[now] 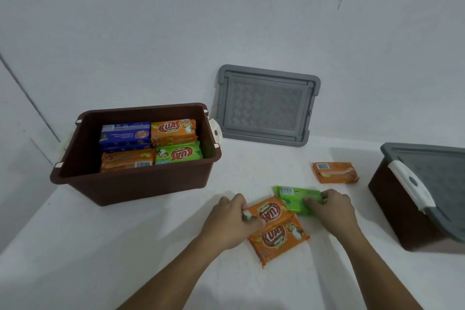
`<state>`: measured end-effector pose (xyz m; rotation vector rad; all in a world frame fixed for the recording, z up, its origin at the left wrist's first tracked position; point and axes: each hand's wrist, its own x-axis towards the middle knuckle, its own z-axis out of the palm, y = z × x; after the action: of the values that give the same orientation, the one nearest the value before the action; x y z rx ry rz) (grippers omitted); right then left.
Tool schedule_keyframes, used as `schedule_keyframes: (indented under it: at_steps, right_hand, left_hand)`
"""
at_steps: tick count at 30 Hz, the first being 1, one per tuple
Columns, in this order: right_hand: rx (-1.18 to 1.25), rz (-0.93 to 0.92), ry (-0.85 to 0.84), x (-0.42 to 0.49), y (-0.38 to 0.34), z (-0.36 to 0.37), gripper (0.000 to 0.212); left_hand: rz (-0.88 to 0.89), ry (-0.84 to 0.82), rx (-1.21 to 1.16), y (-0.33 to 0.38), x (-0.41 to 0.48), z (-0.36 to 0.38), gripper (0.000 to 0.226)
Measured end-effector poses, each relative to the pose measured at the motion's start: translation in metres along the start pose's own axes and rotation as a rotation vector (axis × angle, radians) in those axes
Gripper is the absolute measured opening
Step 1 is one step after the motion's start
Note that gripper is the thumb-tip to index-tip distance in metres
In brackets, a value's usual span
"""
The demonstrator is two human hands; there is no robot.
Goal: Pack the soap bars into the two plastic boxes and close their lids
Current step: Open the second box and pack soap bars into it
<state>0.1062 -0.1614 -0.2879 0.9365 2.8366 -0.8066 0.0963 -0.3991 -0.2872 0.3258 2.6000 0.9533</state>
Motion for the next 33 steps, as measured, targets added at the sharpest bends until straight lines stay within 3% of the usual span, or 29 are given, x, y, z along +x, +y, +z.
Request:
schedule_keyframes:
  at_steps: [3,9,12,17,23,29,33]
  right_hand:
    - [0.123,0.013,0.007,-0.002,0.000,0.004,0.034]
    - [0.761,0.023,-0.149,-0.010,-0.017,-0.012,0.037]
    - [0.836,-0.022,-0.206,-0.009,-0.028,-0.018,0.037]
    - [0.872,-0.125,-0.192,-0.006,-0.048,-0.036,0.042]
    - [0.975,-0.337,-0.290,-0.012,-0.107,-0.066,0.016]
    - [0.967,-0.468,-0.399,-0.019,-0.186,-0.053,0.013]
    - [0.779,-0.552,-0.395,-0.025,-0.232,-0.026,0.011]
  left_hand:
    - [0.028,0.023,-0.154,-0.001,-0.005,0.006,0.036]
    - [0.019,0.178,-0.641,0.001,-0.012,0.010,0.024]
    - [0.041,0.263,-0.741,0.007,-0.015,0.002,0.026]
    - [0.134,0.382,-0.711,0.012,-0.026,-0.027,0.031]
    - [0.232,0.601,-0.744,0.012,-0.046,-0.099,0.026]
    - [0.144,0.737,-0.667,-0.031,-0.044,-0.172,0.030]
    - [0.021,0.728,-0.397,-0.063,-0.033,-0.207,0.018]
